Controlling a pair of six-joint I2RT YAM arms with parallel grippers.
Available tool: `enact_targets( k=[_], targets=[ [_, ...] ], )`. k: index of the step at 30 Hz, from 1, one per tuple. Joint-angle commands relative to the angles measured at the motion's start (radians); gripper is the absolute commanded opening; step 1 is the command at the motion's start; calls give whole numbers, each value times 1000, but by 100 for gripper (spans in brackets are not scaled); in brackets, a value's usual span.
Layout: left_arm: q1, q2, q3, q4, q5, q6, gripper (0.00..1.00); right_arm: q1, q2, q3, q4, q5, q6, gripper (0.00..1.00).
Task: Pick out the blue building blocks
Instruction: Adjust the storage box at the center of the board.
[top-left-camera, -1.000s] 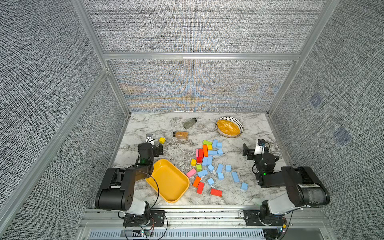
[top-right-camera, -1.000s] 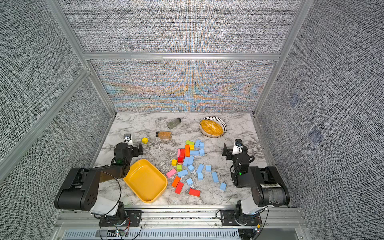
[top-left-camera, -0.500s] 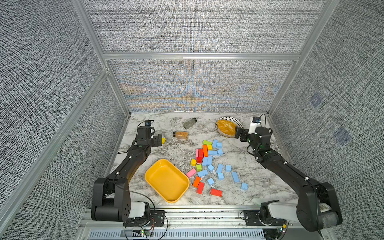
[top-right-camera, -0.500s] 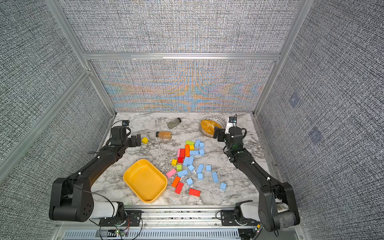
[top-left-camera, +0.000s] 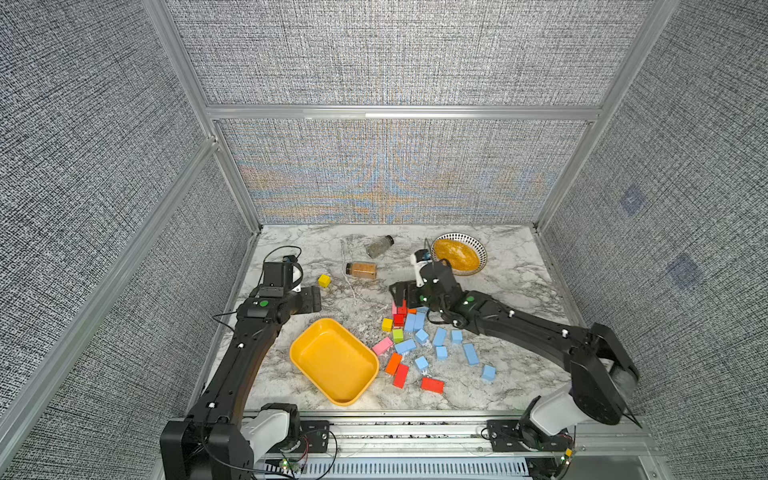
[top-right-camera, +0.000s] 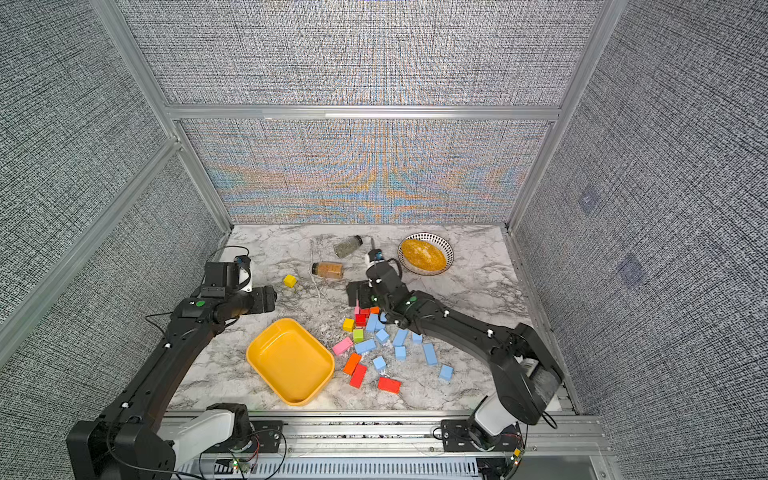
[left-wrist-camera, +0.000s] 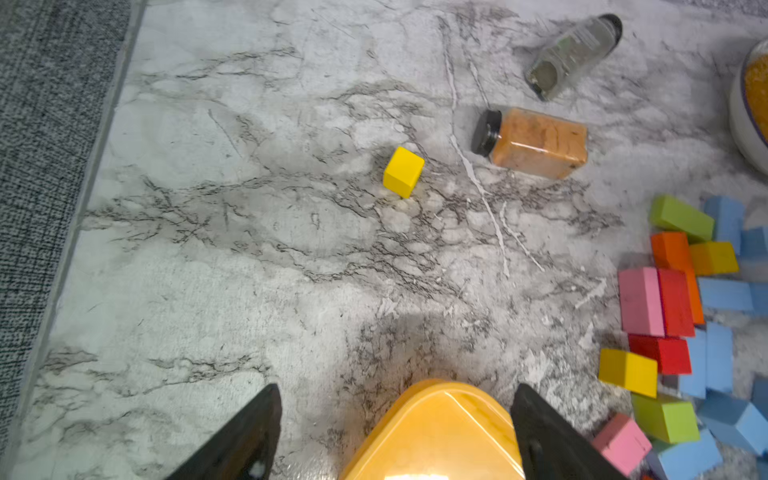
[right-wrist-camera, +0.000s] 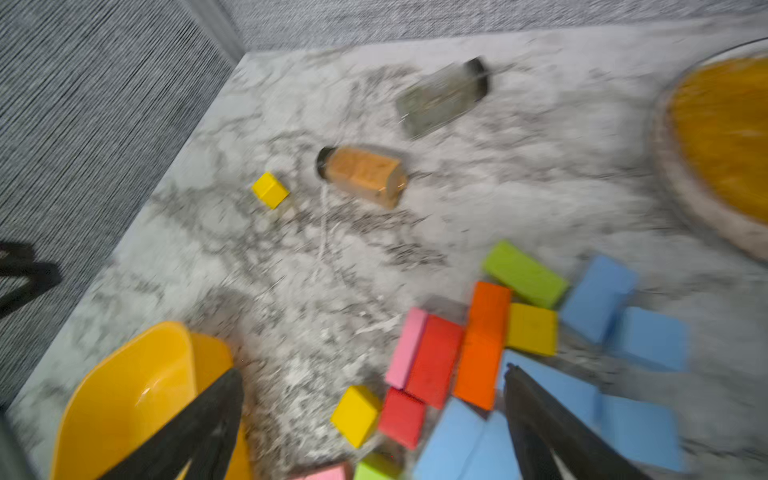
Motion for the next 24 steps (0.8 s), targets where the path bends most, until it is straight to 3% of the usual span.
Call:
enact_targets(
  k=[1, 6, 9, 13, 18, 24],
  targets=[
    [2, 7, 34, -91, 56, 317, 86, 65, 45, 34, -17, -73, -6, 98],
    [1, 37, 56, -243, 106, 724, 83, 167, 71, -25, 159, -127, 18, 87],
    [2, 53, 22, -293, 106, 847, 83, 184, 94, -50, 229, -220, 42, 82],
    [-1, 65, -50, -254, 91, 883, 83, 207, 110, -76, 248, -291, 32, 75],
    [-16, 101, -121, -98, 37, 846, 83, 212, 107, -148, 265, -340, 27, 74],
    [-38, 221, -71, 47, -48, 793, 83, 220, 124, -186, 272, -391, 6, 73]
  ],
)
